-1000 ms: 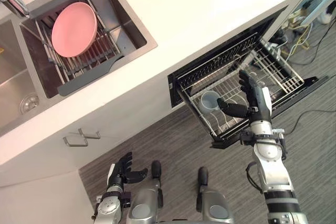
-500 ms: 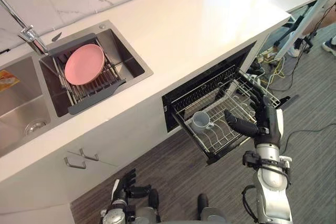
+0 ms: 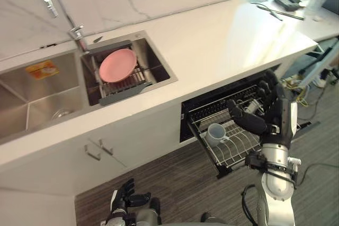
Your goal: Walk over to the sink, pick up the cup, carry it to the dishwasher, place the cup inside the dishwasher, then close the dishwasher door
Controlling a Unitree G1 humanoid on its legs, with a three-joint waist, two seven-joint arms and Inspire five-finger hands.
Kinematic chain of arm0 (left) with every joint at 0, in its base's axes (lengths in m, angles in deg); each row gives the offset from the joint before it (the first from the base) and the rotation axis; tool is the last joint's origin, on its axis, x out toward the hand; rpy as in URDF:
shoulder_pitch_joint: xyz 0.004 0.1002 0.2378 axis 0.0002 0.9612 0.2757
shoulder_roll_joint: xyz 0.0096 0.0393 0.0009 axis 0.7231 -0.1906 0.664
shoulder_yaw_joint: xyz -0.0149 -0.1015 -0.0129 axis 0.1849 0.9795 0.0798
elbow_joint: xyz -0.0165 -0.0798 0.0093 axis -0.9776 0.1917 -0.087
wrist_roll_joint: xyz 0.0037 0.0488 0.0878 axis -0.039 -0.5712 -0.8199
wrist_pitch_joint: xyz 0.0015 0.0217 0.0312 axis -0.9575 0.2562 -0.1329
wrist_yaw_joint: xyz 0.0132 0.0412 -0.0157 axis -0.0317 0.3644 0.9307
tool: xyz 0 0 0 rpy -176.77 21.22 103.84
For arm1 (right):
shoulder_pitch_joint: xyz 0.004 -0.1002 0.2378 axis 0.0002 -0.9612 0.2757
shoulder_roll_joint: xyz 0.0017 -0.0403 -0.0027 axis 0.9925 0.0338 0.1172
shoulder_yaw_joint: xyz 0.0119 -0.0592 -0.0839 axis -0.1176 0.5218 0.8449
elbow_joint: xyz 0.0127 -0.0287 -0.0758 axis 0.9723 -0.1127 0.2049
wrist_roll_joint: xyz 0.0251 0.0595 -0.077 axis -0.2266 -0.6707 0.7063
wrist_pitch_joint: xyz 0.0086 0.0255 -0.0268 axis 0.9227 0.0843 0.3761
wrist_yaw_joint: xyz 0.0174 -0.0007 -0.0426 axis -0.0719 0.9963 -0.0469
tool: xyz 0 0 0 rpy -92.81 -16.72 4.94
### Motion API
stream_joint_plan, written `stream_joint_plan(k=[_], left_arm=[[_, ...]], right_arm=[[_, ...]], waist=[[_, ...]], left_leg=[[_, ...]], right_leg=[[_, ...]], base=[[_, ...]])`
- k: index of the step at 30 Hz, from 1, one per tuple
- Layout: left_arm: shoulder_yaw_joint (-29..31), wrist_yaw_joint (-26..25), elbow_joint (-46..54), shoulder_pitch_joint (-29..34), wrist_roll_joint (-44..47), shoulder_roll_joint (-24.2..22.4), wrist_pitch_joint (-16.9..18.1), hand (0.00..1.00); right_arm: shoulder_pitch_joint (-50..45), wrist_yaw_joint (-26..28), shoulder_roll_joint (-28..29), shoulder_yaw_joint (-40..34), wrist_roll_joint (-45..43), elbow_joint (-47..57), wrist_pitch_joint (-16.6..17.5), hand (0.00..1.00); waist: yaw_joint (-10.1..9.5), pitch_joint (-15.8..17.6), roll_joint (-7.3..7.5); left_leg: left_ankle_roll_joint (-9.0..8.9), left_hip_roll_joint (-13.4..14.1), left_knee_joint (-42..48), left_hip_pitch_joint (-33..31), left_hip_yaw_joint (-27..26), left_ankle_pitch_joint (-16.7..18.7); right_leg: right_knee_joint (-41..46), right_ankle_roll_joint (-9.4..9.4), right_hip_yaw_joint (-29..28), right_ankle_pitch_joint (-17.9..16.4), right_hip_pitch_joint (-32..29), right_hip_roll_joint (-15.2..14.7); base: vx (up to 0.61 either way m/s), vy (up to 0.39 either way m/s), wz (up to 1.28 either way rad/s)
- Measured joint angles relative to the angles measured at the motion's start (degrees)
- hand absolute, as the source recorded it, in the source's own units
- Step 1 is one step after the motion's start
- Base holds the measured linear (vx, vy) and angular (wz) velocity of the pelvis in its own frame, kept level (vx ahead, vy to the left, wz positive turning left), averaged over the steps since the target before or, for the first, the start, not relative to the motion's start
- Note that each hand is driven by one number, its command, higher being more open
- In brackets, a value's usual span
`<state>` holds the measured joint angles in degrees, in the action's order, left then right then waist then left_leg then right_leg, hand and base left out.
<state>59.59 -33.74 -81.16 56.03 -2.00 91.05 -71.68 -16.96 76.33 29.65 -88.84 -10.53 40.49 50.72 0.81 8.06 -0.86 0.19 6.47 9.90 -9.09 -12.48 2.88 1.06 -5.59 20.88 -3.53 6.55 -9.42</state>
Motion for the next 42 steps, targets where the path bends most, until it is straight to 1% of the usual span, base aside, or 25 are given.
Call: stream_joint_plan(k=[1, 2, 4, 5, 7, 9, 10, 11, 12, 13, 14, 15, 17, 18, 19, 20, 21, 22, 23, 25, 27, 29, 31, 38, 42], left_arm=[[-0.05, -0.22, -0.6, -0.11, 0.29, -0.01, 0.01, 0.9], [-0.06, -0.41, -0.99, -0.03, 0.78, -0.12, -0.03, 0.9], [-0.02, -0.79, -0.95, -0.1, 0.85, -0.02, 0.07, 0.9], [-0.04, -0.78, -0.96, -0.34, 0.84, 0.07, 0.09, 0.9], [-0.03, -0.77, -1.02, -0.43, 0.79, 0.09, 0.08, 0.9], [0.05, -0.75, -1.0, -0.44, 0.78, 0.25, 0.13, 0.9], [0.05, -0.7, -1.16, -0.47, 0.78, 0.5, 0.11, 0.9], [-0.01, -0.7, -1.4, -0.52, 0.75, 0.54, 0.1, 0.9], [-0.17, -0.7, -1.68, -0.5, 0.67, 0.87, 0.05, 0.9], [-0.61, -0.65, -1.57, -0.51, 0.73, 1.24, 0.02, 0.9], [-0.86, -0.66, -1.45, -0.51, 0.68, 1.39, 0.06, 0.9], [-2.44, -0.66, -1.45, -0.52, 0.63, 2.67, 0.06, 0.9], [-2.97, -0.59, -1.63, -0.5, 0.62, 2.93, 0.05, 0.9], [-3.24, -0.58, -1.67, -0.5, 0.62, 2.91, 0.05, 0.9], [-4.11, -0.46, -1.81, -0.5, 0.62, 3.08, 0.06, 0.9], [-4.72, 0.04, -1.93, -0.55, 0.61, 3.96, 0.19, 0.9], [-4.91, 0.37, -2.76, -1.09, 0.46, 4.08, 0.38, 0.9], [-5.6, 0.46, -3.95, -1.31, 0.4, 3.55, 0.13, 0.9], [-5.7, 0.51, -3.74, -0.89, 0.24, 2.74, 0.22, 0.9], [-5.68, 0.71, -3.75, -0.82, -0.4, 2.04, 0.09, 0.9], [-5.54, 1.06, -3.37, -0.81, -0.5, 2.06, 0.06, 0.9], [-4.96, 1.43, -2.98, -1.02, -0.52, 2.12, 0.11, 0.9], [-4.94, 1.65, -2.89, -1.0, -0.56, 2.17, 0.11, 0.9], [-5.04, 1.66, -2.97, -1.05, -0.54, 1.83, -0.02, 0.9], [-5.0, 1.68, -3.46, -1.19, -0.63, 1.99, 0.0, 0.9]], right_arm=[[1.97, -0.65, -2.21, -0.06, 0.08, -0.15, 0.09, 0.9], [3.49, -0.95, -4.05, -0.05, 0.56, -0.43, 0.12, 0.9], [5.39, -0.83, -5.5, 0.29, 2.11, -1.44, 0.17, 0.9], [6.45, -0.48, -5.47, 0.37, 2.77, -2.03, 0.35, 0.9], [7.39, -0.19, -5.56, 0.2, 3.95, -3.6, 0.36, 0.9], [7.41, -0.16, -5.82, 0.05, 4.17, -5.4, 0.3, 0.9], [7.4, -0.07, -6.1, 0.0, 4.6, -6.53, 0.1, 0.9], [7.41, -0.01, -6.42, 0.02, 4.65, -7.13, -0.03, 0.9], [7.44, 0.44, -7.39, 0.05, 4.99, -8.79, -0.5, 0.9], [7.44, 0.69, -7.73, -0.02, 5.09, -9.71, -0.69, 0.9], [7.36, 0.94, -7.83, -0.02, 5.33, -10.3, -0.71, 0.9], [7.2, 2.05, -7.99, 0.12, 6.2, -11.2, -0.74, 0.9], [7.21, 2.46, -8.66, 0.18, 6.21, -11.23, -0.63, 0.9], [7.2, 2.58, -9.34, 0.18, 6.2, -11.22, -0.51, 0.9], [7.2, 2.95, -11.06, 0.13, 6.18, -11.22, -0.49, 0.9], [7.18, 3.23, -12.69, 0.09, 6.18, -11.06, -0.48, 0.9], [7.0, 3.28, -13.51, -0.12, 6.18, -11.06, -0.37, 0.9], [6.69, 3.53, -15.01, -0.49, 6.18, -11.67, -0.54, 0.9], [6.54, 3.69, -15.82, -0.74, 6.18, -11.82, -0.65, 0.9], [5.95, 3.86, -15.81, -1.68, 6.14, -11.85, -0.69, 0.9], [4.33, 4.0, -15.76, -2.74, 6.12, -11.92, -0.79, 0.9], [4.14, 4.29, -15.81, -2.75, 6.07, -11.63, -0.77, 0.9], [4.08, 4.45, -15.8, -2.72, 6.03, -11.51, -0.72, 0.9], [3.91, 5.43, -16.41, -2.54, 6.0, -12.19, -0.8, 0.9], [3.99, 6.81, -19.8, 0.08, 6.1, -16.06, -0.77, 0.9]], waist=[[-0.06, -0.11, -0.35], [-0.01, -0.32, -0.88], [-0.76, -0.43, -0.75], [-1.38, -0.34, -0.56], [-1.36, -0.24, -0.36], [-1.32, 0.32, 0.59], [-0.88, 0.41, 0.73], [-0.61, 0.39, 0.71], [0.12, 0.48, 0.83], [0.4, 0.51, 0.75], [0.54, 0.77, 1.1], [1.38, 1.05, 2.14], [1.61, 1.07, 2.09], [1.66, 1.04, 2.13], [1.98, 0.93, 2.29], [2.05, 0.51, 3.07], [2.55, 0.6, 3.04], [2.4, -0.17, 1.3], [1.77, -0.77, 0.18], [1.83, -0.81, -1.22], [1.69, -0.48, -1.14], [1.36, -0.05, -0.86], [1.16, 0.01, -0.83], [0.84, 0.4, -1.36], [0.71, 0.38, -1.37]], left_leg=[[0.02, 1.9, 1.73, -1.09, -5.37, 0.0], [0.31, 3.06, 2.72, -1.79, -8.49, -0.73], [0.18, 1.7, 2.35, -1.82, -8.41, -1.86], [0.24, 0.59, 2.38, -1.88, -8.39, -1.8], [0.95, -1.16, 3.22, -2.02, -7.84, -0.86], [1.82, -2.62, 5.18, -2.08, -7.42, 1.26], [2.26, -3.47, 6.48, -2.07, -6.8, 2.76], [2.35, -3.72, 7.04, -2.01, -6.38, 3.39], [3.19, -4.35, 8.17, -1.63, -5.11, 4.8], [3.82, -4.46, 7.81, -0.66, -4.43, 5.36], [4.1, -4.6, 7.23, 0.22, -3.88, 5.54], [4.31, -4.93, 5.31, 2.57, -1.56, 5.55], [3.79, -4.93, 3.89, 4.05, -0.34, 4.82], [3.31, -4.94, 3.38, 4.56, 0.32, 4.61], [2.02, -5.02, 2.84, 5.12, 1.45, 4.11], [0.64, -5.62, 3.51, 4.83, 2.78, 4.4], [-0.1, -6.09, 4.44, 4.62, 4.04, 4.89], [-0.79, -5.21, 4.76, 4.5, 5.54, 5.32], [-1.34, -4.26, 4.49, 4.03, 5.83, 5.66], [-2.08, -3.17, 4.92, 4.21, 7.12, 6.12], [-2.75, -2.07, 8.29, 4.04, 7.17, 6.58], [-3.4, -0.57, 15.64, 2.55, 6.51, 7.95], [-3.46, -0.31, 17.31, 2.31, 6.27, 8.07], [-2.97, -1.6, 6.98, 6.73, 7.95, 7.63], [-3.07, -2.45, 0.71, 10.03, 7.0, 6.38]], right_leg=[[0.1, -0.72, 2.0, -0.25, 0.27, -0.55], [0.51, -1.53, 3.68, -0.71, 0.51, -0.82], [1.01, -2.0, 4.79, -0.98, 0.84, -2.28], [1.22, -2.3, 5.1, -1.14, 0.84, -3.4], [3.08, -2.76, 6.05, -2.27, 0.86, -5.33], [6.92, -1.9, 6.86, -4.98, 0.73, -7.71], [10.68, -0.22, 7.34, -6.73, 0.47, -9.32], [13.21, 0.46, 7.36, -7.03, 0.13, -10.08], [22.37, 1.82, 5.27, -6.49, -2.84, -12.23], [28.72, 3.93, 1.36, -5.49, -5.57, -12.99], [31.61, 4.28, -1.71, -6.51, -7.08, -12.8], [32.98, 3.53, -8.4, -10.69, -9.61, -8.81], [31.6, 3.74, -11.88, -12.13, -12.45, -5.24], [30.59, 3.73, -12.83, -12.13, -13.65, -3.86], [27.63, 3.5, -14.32, -11.89, -15.78, -1.47], [21.34, 3.15, -15.31, -8.7, -16.75, -0.16], [21.06, 1.29, -15.9, -5.94, -16.57, 0.06], [19.83, 1.41, -14.6, -5.98, -15.54, 0.7], [18.03, 1.86, -13.96, -5.8, -14.92, 1.73], [15.66, 2.09, -12.0, -5.64, -12.47, 2.81], [13.49, 2.61, -10.23, -5.32, -9.16, 3.56], [10.47, 2.72, -9.61, -5.24, -5.14, 4.7], [8.63, 2.84, -9.65, -5.0, -3.34, 4.91], [3.72, 2.89, -10.03, -2.9, -2.17, 5.41], [3.72, 2.5, -11.71, -2.36, -2.66, 5.41]], base=[[-0.03, 0.073, 1.06], [-0.02, 0.101, 0.85], [0.03, 0.096, 0.43], [0.07, 0.14, 0.2], [0.09, 0.151, 0.27], [0.1, 0.148, 0.31], [0.09, 0.114, 0.26], [0.16, 0.178, 0.4], [0.15, 0.148, 0.38], [0.15, 0.134, 0.41], [0.16, 0.038, 0.56], [0.2, -0.007, 0.54], [0.18, -0.036, 0.45], [0.15, -0.063, 0.5], [0.2, -0.095, 0.66], [0.19, -0.107, 0.8], [0.22, -0.121, 0.73], [0.25, -0.12, 0.48], [0.32, -0.141, 0.27], [0.26, -0.121, 0.35], [0.18, -0.094, 0.43], [0.11, -0.054, 0.09], [0.09, -0.004, -0.03], [0.03, 0.019, 0.02], [-0.02, 0.019, -0.17]])
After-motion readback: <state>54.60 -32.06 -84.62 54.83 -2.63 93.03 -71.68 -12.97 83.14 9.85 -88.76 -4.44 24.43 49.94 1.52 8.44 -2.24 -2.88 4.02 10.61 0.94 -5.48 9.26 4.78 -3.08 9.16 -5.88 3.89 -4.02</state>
